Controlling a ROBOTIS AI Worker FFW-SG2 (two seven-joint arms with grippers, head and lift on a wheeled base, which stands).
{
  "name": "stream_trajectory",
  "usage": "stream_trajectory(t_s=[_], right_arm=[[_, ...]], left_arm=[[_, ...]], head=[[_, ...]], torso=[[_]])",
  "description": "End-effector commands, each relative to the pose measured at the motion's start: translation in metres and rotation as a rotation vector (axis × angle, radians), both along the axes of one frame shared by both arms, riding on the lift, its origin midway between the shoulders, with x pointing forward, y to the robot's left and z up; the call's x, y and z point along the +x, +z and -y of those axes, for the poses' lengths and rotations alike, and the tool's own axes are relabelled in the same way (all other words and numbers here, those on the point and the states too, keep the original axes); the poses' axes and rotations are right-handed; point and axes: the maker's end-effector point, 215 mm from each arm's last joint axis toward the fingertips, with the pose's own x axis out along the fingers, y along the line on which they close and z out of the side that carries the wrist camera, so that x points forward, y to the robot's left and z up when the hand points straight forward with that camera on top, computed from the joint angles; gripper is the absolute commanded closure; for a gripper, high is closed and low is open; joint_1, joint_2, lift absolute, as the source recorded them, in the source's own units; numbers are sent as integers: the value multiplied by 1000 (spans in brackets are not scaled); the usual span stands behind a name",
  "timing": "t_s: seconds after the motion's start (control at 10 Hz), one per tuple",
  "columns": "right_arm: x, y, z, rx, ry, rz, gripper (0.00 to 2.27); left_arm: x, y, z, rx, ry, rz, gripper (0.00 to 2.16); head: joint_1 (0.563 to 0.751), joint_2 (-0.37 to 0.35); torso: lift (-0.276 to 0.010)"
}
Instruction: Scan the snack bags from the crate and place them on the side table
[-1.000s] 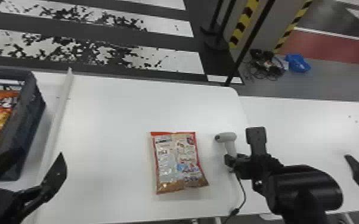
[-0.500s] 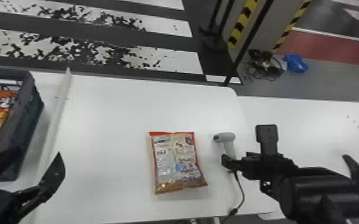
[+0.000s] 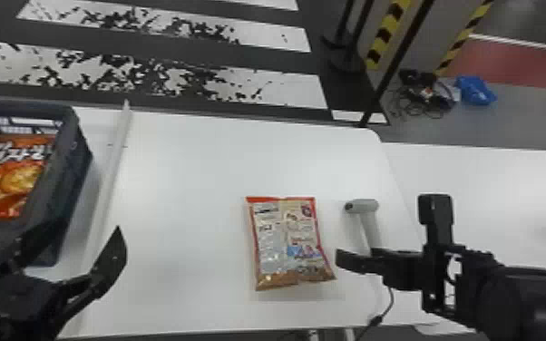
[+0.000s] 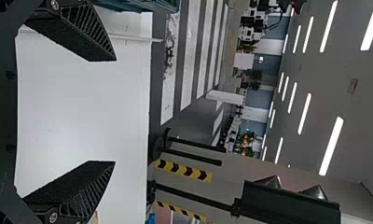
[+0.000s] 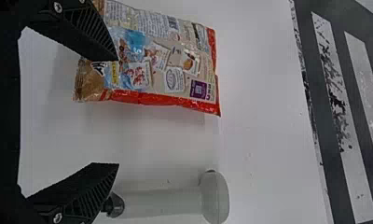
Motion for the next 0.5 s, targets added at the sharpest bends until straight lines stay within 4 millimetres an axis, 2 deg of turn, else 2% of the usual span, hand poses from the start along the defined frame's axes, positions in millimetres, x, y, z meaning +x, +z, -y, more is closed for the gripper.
stream_trajectory(t_s=[0.0, 0.4], right_arm=[[-3, -3, -16, 49, 15, -9, 90], [3, -29, -46, 110, 66, -64, 90]], left_arm=[[0, 2, 1, -1, -2, 4, 83], [0, 3, 3, 0, -10, 4, 83]], head=[[695, -156], [695, -105]], torso=[[-50], [-50]])
